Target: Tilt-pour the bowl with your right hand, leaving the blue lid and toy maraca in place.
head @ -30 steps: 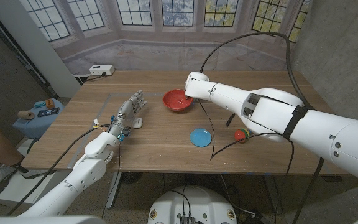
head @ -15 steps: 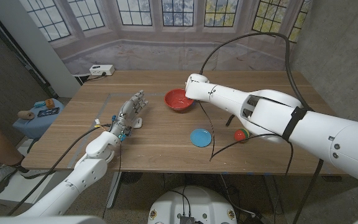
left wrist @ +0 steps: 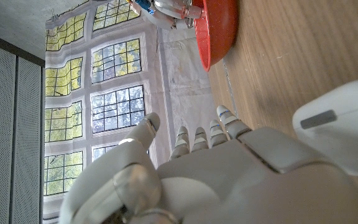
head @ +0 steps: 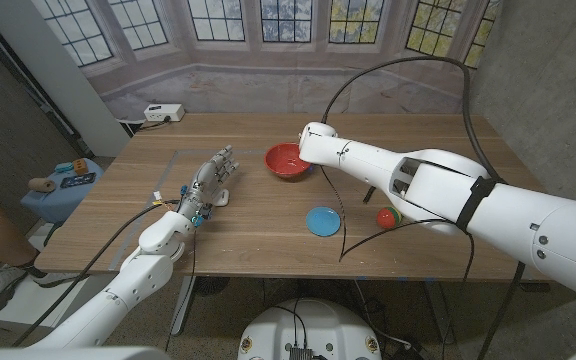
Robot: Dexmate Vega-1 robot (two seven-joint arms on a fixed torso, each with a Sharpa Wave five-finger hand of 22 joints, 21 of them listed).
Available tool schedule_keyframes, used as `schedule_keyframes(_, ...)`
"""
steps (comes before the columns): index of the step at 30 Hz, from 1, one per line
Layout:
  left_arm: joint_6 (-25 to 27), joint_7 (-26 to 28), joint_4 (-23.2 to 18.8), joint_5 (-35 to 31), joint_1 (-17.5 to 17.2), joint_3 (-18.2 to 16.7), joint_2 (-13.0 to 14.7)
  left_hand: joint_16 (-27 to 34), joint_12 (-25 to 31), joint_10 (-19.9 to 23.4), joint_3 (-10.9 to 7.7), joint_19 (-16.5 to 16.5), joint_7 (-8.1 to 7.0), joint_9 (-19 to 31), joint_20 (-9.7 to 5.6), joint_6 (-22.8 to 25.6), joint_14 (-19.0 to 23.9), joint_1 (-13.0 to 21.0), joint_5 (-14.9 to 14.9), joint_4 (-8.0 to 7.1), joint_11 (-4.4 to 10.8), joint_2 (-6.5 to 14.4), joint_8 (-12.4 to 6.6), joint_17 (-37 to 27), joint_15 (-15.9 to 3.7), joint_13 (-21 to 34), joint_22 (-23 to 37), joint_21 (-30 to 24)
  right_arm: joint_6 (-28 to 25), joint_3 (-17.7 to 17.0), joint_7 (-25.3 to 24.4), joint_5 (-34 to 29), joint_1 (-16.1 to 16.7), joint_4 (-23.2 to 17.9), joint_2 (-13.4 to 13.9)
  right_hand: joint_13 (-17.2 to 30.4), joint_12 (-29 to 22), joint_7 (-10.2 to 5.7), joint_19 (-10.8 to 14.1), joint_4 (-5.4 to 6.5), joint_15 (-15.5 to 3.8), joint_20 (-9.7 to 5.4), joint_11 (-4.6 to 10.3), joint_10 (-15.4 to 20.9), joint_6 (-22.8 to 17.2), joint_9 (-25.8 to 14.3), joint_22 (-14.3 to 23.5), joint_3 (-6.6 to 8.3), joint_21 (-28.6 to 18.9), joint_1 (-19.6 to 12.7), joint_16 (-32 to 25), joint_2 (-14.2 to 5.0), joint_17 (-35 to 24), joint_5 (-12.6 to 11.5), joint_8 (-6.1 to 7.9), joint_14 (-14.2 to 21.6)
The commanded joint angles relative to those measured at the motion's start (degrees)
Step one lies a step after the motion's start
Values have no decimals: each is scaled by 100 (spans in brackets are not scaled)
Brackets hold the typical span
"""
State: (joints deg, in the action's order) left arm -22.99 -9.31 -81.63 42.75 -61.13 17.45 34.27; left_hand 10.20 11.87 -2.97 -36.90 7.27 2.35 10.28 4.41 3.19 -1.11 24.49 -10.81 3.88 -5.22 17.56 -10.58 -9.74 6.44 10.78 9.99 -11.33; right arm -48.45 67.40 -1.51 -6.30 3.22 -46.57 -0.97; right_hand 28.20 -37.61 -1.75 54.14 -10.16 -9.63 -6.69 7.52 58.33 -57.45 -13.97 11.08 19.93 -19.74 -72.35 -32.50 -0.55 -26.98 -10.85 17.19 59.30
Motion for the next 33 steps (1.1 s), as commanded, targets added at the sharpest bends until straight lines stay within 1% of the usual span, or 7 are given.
schedule_keyframes(1, 8, -4, -10, -8, 4, 18, -7, 38, 29, 49, 4, 25, -8, 8, 36, 49, 62, -647, -40, 13, -19, -732, -17, -14, 6, 29, 19, -29, -228, -81, -190, 0, 161, -520, 236, -10, -25, -82, 47, 30, -403, -55, 68, 122, -194, -6, 25, 39, -41, -115, 19, -37, -22, -27, 41, 130)
schedule_keyframes(7, 3, -17, -1, -8, 4, 26, -12, 38, 33, 61, 8, 22, -25, 8, 41, 51, 66, -643, -40, 13, -16, -731, -16, -14, 16, 30, 20, -27, -323, -88, -250, -1, 215, -761, 346, -62, 3, -86, 41, 91, -379, -103, 86, 162, -235, 1, 23, 29, -64, -62, 56, -58, -26, -31, 38, 244)
schedule_keyframes(11, 12, -29, 3, 0, 6, 30, -10, 37, 33, 65, 11, 26, -31, 9, 40, 62, 67, -639, -40, 14, -15, -732, -19, -14, 16, 31, 20, -28, -380, -88, -268, 2, 235, -904, 414, -99, 19, -96, 44, 97, -384, -114, 82, 191, -266, 5, 22, 29, -77, -57, 89, -56, -23, -36, 41, 270)
schedule_keyframes(16, 16, -39, 13, 2, 18, 31, -7, 37, 38, 80, 16, 30, -30, 10, 35, 65, 69, -637, -40, 11, -18, -731, -18, -15, 10, 32, 20, -29, -466, -96, -302, -1, 283, -1186, 538, -143, 40, -99, 35, 115, -382, -126, 62, 227, -300, 12, 20, 22, -91, -33, 132, -60, -24, -42, 39, 316)
schedule_keyframes(33, 30, -126, 69, -6, 108, 72, -18, 35, 40, 96, 25, 27, -32, 12, 41, 73, 78, -624, -41, 11, -22, -729, -16, -15, 16, 35, 21, -26, -795, -124, -470, -32, 467, -2189, 982, -185, 73, -121, -6, 111, -395, -141, 45, 271, -353, 30, 16, 18, -125, -43, 249, -70, -41, -48, 20, 381)
